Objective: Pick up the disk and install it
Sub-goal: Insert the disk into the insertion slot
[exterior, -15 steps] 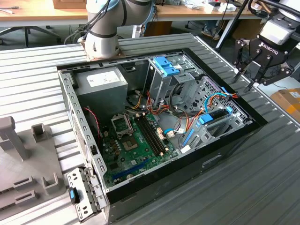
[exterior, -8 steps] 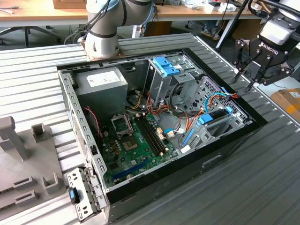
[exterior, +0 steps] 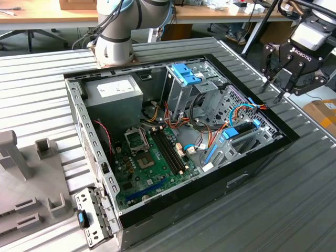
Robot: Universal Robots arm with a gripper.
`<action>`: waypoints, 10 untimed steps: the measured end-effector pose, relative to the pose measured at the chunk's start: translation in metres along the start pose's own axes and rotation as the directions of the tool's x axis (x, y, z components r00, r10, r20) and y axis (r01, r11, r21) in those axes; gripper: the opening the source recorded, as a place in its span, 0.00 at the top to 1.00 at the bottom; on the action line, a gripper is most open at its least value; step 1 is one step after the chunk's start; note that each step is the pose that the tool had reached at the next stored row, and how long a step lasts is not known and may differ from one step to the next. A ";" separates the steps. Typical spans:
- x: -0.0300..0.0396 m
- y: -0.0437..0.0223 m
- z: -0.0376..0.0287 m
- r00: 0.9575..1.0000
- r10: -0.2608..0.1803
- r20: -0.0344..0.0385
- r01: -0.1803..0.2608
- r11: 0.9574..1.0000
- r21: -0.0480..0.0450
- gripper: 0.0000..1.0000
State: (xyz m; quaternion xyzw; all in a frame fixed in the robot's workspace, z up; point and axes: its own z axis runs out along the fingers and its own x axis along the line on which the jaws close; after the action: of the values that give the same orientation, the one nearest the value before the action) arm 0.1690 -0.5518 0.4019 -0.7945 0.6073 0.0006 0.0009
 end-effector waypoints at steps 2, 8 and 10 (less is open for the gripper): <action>-0.0001 0.0000 0.0000 1.000 -0.017 0.000 0.017 1.000 0.000 0.56; -0.0001 0.0000 0.0001 0.998 -0.060 0.000 0.060 0.998 0.000 0.56; -0.0002 -0.0001 0.0002 0.997 -0.071 0.000 0.071 0.997 0.000 0.56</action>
State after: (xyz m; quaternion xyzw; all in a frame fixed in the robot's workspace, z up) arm 0.1690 -0.5516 0.4018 -0.8156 0.5787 0.0006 0.0009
